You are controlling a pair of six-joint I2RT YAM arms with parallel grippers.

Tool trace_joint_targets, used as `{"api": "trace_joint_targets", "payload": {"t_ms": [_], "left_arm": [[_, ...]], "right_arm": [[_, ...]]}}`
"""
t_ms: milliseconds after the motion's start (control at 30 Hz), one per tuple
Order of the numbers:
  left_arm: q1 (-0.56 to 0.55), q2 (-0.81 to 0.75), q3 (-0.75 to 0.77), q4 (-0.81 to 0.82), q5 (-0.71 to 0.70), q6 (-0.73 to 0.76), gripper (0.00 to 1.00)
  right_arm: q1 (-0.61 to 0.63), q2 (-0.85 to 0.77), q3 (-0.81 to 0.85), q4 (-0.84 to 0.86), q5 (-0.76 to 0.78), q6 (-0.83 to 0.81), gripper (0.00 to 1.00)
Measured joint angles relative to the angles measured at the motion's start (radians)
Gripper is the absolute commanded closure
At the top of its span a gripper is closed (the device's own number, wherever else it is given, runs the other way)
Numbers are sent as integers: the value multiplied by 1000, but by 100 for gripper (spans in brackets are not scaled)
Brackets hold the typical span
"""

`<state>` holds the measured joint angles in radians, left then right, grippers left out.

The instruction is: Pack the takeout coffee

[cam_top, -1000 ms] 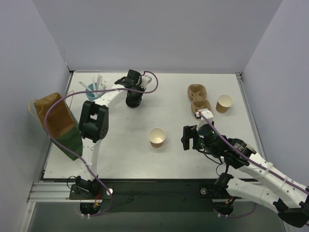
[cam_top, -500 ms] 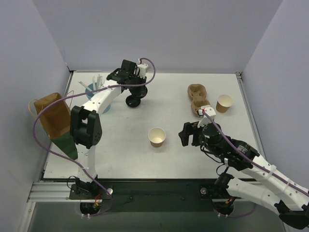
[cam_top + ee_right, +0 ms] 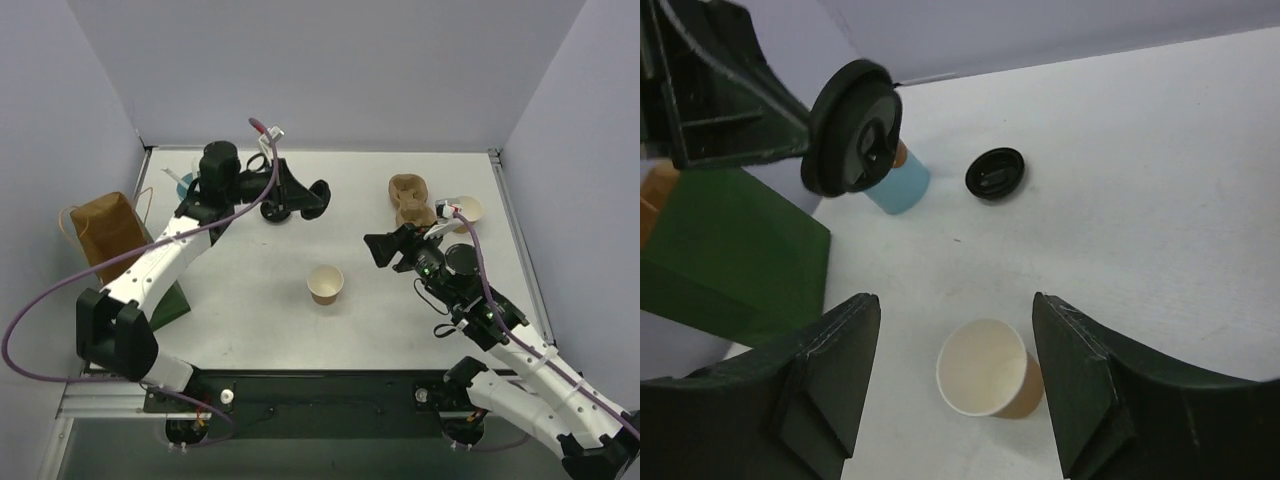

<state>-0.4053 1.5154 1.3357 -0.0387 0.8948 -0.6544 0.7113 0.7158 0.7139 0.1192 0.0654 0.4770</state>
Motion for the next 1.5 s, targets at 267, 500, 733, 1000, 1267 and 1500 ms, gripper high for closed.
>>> {"api": "trace_joint_targets", "payload": {"t_ms": [267, 500, 733, 1000, 1267, 1500], "left_arm": [[0, -146, -204, 385, 82, -322, 94], [-1, -178, -271, 657, 100, -502, 94], [-18, -178, -319, 856, 99, -628, 94], [-22, -178, -319, 916, 93, -653, 94], [-27, -178, -320, 923, 78, -655, 94], [-34, -178, -343, 924, 72, -649, 94]], "right_arm": [[-116, 82, -100, 293, -236, 357, 43], [-116, 277, -151, 639, -346, 701, 50], [-116, 449, -151, 939, -420, 909, 52], [-116, 497, -146, 1074, -470, 982, 57], [-114, 545, -102, 1093, -513, 1000, 64], [-113, 587, -98, 1106, -528, 1036, 74]]}}
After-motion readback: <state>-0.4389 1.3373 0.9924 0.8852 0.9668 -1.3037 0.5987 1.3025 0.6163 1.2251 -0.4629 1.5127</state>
